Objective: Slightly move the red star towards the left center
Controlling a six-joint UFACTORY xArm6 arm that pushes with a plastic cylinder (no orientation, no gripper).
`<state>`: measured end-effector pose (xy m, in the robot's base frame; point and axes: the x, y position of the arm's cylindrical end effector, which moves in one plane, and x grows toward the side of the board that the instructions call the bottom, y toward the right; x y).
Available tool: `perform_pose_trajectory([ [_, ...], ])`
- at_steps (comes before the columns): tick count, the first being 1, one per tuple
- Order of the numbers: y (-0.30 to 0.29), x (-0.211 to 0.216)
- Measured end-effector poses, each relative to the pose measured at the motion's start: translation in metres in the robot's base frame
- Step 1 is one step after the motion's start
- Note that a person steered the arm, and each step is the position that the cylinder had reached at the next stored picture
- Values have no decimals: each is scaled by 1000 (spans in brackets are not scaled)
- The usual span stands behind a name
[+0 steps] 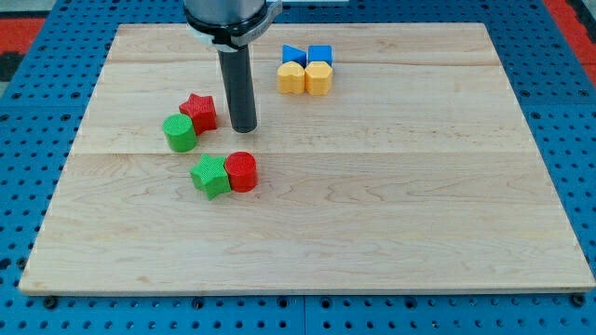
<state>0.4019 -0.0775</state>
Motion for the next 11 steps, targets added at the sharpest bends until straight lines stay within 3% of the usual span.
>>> perform_pose_trajectory([
  [1, -13, -18],
  [2, -69, -25],
  [9, -71, -28],
  [10, -25, -34],
  [11, 9, -12],
])
